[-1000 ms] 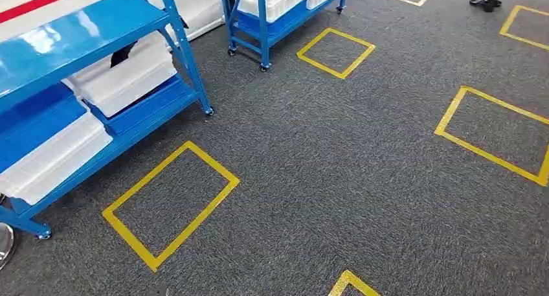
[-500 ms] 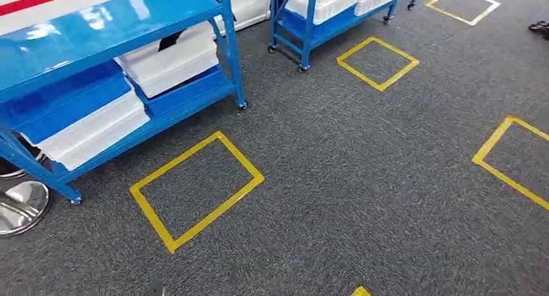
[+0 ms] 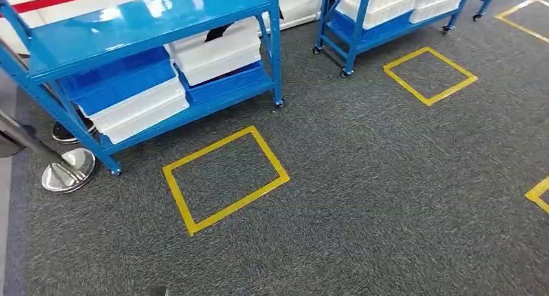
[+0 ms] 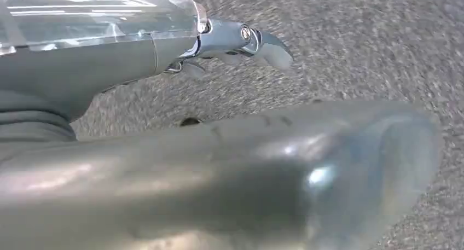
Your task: Take the parts from the cabinet and place them on the table.
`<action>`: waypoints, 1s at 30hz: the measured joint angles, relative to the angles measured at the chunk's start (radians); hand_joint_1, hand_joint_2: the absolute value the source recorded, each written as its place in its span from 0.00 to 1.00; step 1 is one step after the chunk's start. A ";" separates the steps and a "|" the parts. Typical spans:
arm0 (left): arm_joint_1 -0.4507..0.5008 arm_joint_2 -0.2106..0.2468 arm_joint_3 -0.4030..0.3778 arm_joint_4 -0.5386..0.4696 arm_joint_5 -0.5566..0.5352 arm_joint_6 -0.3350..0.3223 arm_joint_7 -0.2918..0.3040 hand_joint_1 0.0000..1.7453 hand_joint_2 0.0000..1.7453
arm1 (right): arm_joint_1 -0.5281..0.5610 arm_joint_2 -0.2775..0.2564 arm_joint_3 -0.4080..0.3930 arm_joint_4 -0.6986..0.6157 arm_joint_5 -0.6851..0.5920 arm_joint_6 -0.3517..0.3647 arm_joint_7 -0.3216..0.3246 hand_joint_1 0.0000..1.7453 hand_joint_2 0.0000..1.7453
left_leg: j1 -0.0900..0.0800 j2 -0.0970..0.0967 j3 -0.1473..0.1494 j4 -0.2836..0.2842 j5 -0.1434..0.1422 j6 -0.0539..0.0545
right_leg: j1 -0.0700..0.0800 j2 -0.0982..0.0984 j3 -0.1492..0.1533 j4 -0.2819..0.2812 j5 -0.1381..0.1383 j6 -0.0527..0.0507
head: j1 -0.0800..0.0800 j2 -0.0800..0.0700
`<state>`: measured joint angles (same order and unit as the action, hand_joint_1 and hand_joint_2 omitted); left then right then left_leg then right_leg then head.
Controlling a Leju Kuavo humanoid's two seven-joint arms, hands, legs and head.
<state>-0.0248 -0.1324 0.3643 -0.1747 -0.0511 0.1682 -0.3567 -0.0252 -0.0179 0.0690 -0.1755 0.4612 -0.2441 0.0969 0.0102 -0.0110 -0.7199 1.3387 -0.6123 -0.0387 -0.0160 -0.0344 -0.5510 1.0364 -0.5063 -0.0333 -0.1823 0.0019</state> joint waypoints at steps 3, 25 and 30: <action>0.005 0.000 0.000 0.000 0.000 0.000 0.000 0.00 0.00 | -0.005 0.000 0.000 0.000 0.000 0.000 0.000 0.00 0.00 | -0.002 0.013 0.086 -0.165 0.101 0.013 | 0.006 -0.035 0.010 0.000 -0.006 0.001 | 0.000 0.000; 0.002 -0.005 0.002 0.000 0.001 -0.004 -0.015 0.00 0.00 | -0.005 -0.003 0.000 0.002 0.004 0.001 0.001 0.00 0.00 | -0.008 -0.085 0.166 -0.322 0.148 0.039 | -0.010 0.107 -0.012 0.016 0.007 0.057 | 0.002 0.000; 0.004 -0.005 0.002 0.000 0.001 -0.017 -0.025 0.00 0.00 | -0.006 -0.002 0.000 0.002 0.003 0.000 -0.004 0.00 0.00 | -0.005 -0.011 0.085 -0.159 0.048 0.003 | -0.006 0.024 -0.011 0.002 0.015 0.003 | 0.000 0.000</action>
<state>-0.0205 -0.1369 0.3658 -0.1747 -0.0504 0.1510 -0.3815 -0.0316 -0.0202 0.0690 -0.1732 0.4643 -0.2441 0.0931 0.0053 -0.0223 -0.6348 1.1795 -0.5639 -0.0357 -0.0224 -0.0104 -0.5624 1.0387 -0.4910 -0.0301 -0.1823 0.0019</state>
